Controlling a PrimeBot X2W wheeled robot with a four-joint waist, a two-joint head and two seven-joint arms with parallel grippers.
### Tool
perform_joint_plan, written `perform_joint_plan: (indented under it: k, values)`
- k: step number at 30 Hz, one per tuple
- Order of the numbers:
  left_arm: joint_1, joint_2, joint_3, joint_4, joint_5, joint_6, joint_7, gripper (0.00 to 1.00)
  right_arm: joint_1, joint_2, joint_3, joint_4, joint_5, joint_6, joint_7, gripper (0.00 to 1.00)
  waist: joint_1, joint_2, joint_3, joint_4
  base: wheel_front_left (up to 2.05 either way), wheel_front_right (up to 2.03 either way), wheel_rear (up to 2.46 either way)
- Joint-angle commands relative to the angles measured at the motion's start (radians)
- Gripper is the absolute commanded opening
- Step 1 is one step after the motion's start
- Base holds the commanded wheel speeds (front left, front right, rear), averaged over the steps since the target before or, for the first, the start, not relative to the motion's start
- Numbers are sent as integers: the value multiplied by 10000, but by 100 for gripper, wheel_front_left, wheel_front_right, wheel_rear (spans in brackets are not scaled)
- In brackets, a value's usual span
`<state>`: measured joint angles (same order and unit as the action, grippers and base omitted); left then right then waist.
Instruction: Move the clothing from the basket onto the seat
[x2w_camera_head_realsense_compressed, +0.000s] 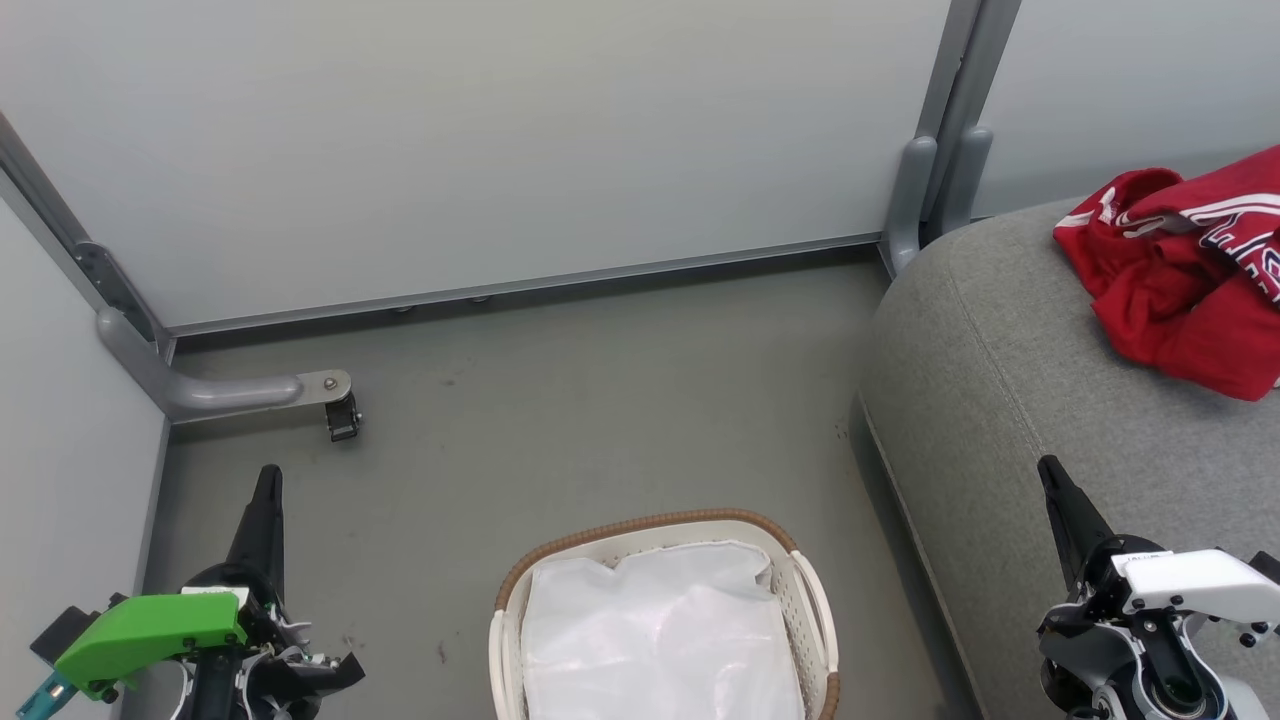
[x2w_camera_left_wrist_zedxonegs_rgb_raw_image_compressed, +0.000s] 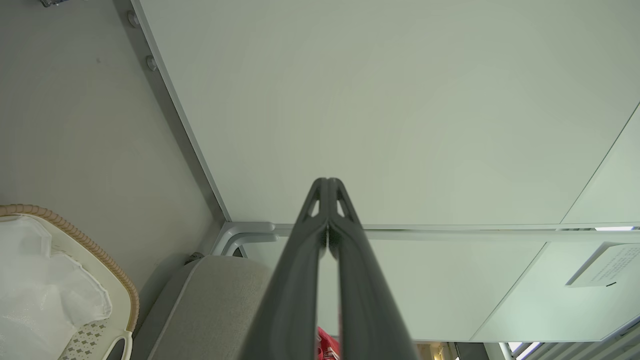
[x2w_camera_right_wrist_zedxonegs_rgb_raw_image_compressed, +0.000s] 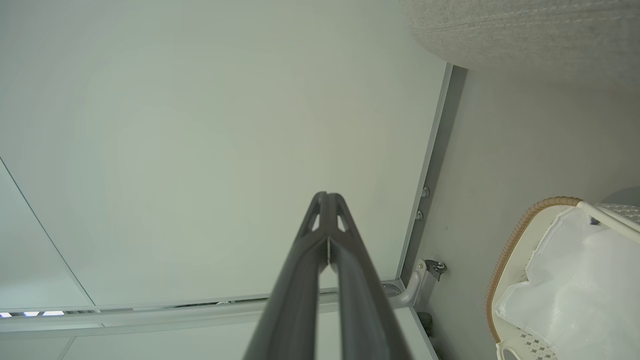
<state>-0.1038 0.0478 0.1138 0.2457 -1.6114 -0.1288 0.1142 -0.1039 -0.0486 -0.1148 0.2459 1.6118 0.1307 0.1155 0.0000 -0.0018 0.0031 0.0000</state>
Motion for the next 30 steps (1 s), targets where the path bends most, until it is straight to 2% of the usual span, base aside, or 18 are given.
perform_joint_plan:
  k: [1, 30]
  values:
    - [-108, 44, 21, -19, -32, -40, 28, 0, -84, -36, -23, -32, 8, 0, 19, 0, 0, 18, 0, 0, 0, 0, 0]
    - [-108, 44, 20, -20, -32, -40, 29, 0, -84, -35, -25, -32, 6, 0, 20, 0, 0, 18, 0, 0, 0, 0, 0]
